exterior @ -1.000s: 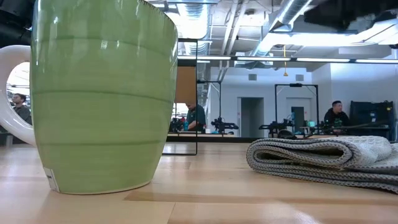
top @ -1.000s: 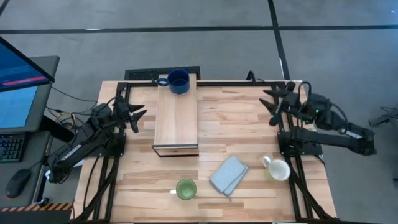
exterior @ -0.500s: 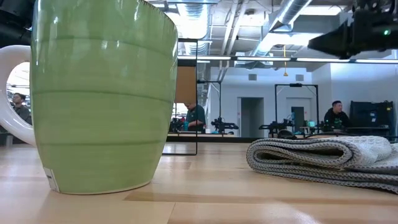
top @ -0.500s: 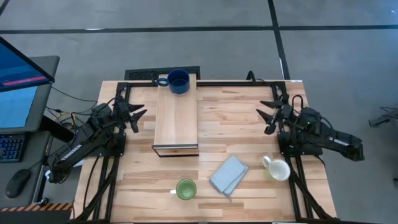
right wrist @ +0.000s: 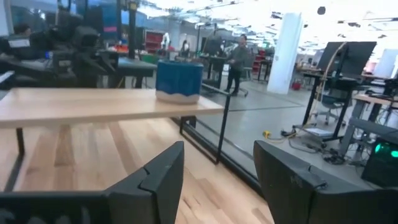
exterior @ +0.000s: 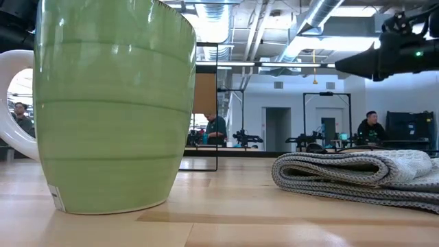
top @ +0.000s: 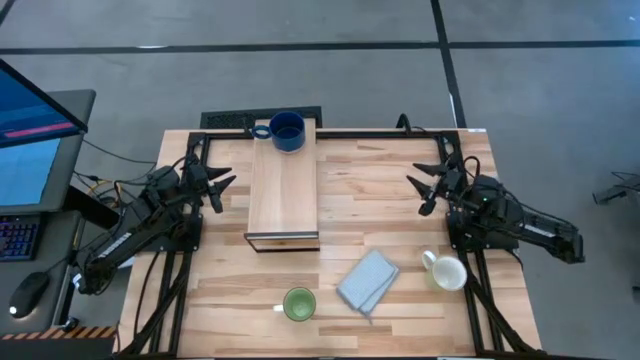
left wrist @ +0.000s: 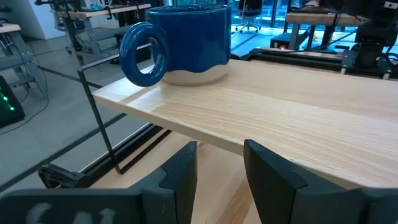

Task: Stack small to large cups/mugs on shelf
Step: Put the white green mug on the shelf

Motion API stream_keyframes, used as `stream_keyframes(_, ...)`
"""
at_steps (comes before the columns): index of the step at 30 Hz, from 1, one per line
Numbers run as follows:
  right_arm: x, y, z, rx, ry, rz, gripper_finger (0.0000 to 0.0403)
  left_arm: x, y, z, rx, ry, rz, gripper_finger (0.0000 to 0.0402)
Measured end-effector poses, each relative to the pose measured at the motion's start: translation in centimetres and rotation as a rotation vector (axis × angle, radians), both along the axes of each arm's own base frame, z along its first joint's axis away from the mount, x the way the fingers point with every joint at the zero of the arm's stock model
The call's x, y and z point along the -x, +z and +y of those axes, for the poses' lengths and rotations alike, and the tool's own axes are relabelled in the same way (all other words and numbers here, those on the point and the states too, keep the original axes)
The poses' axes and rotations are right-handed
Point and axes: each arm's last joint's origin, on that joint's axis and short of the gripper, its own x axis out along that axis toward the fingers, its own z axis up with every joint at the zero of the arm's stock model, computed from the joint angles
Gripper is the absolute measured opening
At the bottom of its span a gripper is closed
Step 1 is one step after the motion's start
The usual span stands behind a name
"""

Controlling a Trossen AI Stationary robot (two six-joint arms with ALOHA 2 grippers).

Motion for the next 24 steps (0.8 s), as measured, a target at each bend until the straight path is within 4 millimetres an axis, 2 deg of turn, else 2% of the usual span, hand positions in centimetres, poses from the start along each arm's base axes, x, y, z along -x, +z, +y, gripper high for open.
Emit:
stream_keyframes(9,-0.3,-1.6,-0.5,-0.032,-0.034,-0.015,0.0216,0.0,0.1,0.0,-0.008,-0.004,-0.01,0.0123)
stream_keyframes(13,-0.3,-1.7,-0.5,-0.046,-0.032,-0.016,0.0216,-0.2,1.2,-0.2,-0.068,-0.09,-0.091,0.0123)
stream_keyframes(19,-0.3,-1.7,-0.5,-0.017,-0.032,0.0,0.0216,0.6,5.6,-1.6,-0.191,-0.27,-0.234,0.0123)
stream_keyframes(24,-0.3,-1.8,-0.5,-0.008,-0.036,0.015,0.0216,2.0,9.7,-3.7,-0.343,-0.536,-0.345,0.0123)
